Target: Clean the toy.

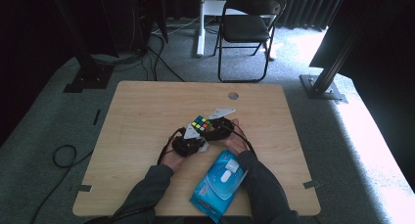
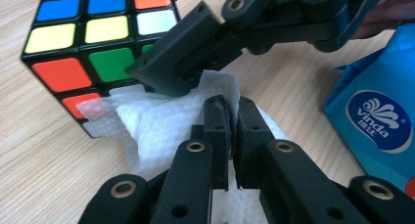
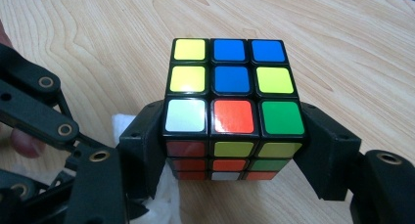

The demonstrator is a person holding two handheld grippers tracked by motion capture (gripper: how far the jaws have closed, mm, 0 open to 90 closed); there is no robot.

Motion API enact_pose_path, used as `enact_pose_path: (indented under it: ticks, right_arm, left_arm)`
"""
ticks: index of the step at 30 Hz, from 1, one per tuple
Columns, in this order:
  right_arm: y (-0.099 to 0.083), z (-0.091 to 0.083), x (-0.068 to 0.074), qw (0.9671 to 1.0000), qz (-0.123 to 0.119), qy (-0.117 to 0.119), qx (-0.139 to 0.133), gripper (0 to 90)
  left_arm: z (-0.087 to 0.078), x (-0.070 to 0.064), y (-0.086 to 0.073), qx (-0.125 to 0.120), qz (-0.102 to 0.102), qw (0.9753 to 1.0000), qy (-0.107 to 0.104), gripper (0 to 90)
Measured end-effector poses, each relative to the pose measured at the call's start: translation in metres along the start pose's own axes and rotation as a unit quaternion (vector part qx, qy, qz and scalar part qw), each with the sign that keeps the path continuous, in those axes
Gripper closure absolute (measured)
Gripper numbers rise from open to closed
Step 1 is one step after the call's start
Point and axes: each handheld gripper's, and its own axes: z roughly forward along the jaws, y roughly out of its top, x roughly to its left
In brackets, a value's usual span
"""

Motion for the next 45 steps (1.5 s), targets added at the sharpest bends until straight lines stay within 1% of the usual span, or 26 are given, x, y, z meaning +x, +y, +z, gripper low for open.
enact_pose_path:
  ticks: [5, 14, 18, 21, 25, 32, 34, 40, 45]
  right_arm:
    - [0.000, 0.000, 0.000, 1.0000, 0.001, 0.001, -0.001, 34.3]
    - [0.000, -0.001, 0.000, 1.0000, 0.003, 0.002, -0.003, 34.3]
    - [-0.001, -0.001, 0.000, 1.0000, 0.001, 0.002, -0.002, 34.3]
    - [-0.001, -0.001, 0.000, 1.0000, 0.002, 0.003, -0.002, 34.3]
    - [-0.001, -0.001, 0.000, 1.0000, 0.000, 0.004, -0.002, 34.3]
    - [-0.001, -0.001, 0.000, 1.0000, 0.000, 0.007, 0.000, 34.3]
    - [-0.001, -0.001, 0.001, 1.0000, -0.001, 0.008, 0.001, 34.3]
    - [-0.001, 0.000, 0.001, 1.0000, -0.002, 0.009, 0.004, 34.3]
    - [-0.001, 0.000, 0.001, 1.0000, -0.003, 0.007, 0.005, 34.3]
  left_arm:
    - [0.000, 0.001, -0.001, 0.000, -0.001, 1.0000, 0.003, 85.9]
    - [-0.003, 0.010, -0.003, 0.005, -0.005, 0.9997, 0.022, 85.9]
    - [-0.006, 0.015, -0.004, 0.004, -0.012, 0.9995, 0.030, 85.8]
    - [-0.008, 0.020, -0.005, 0.000, -0.022, 0.9991, 0.037, 85.8]
    - [-0.011, 0.027, -0.006, -0.002, -0.030, 0.9985, 0.046, 85.9]
    - [-0.015, 0.033, -0.007, -0.010, -0.046, 0.9973, 0.057, 85.8]
    - [-0.017, 0.035, -0.006, -0.013, -0.051, 0.9970, 0.057, 85.8]
    - [-0.020, 0.034, -0.003, -0.017, -0.049, 0.9969, 0.059, 85.8]
    - [-0.019, 0.031, -0.002, -0.018, -0.044, 0.9973, 0.055, 85.8]
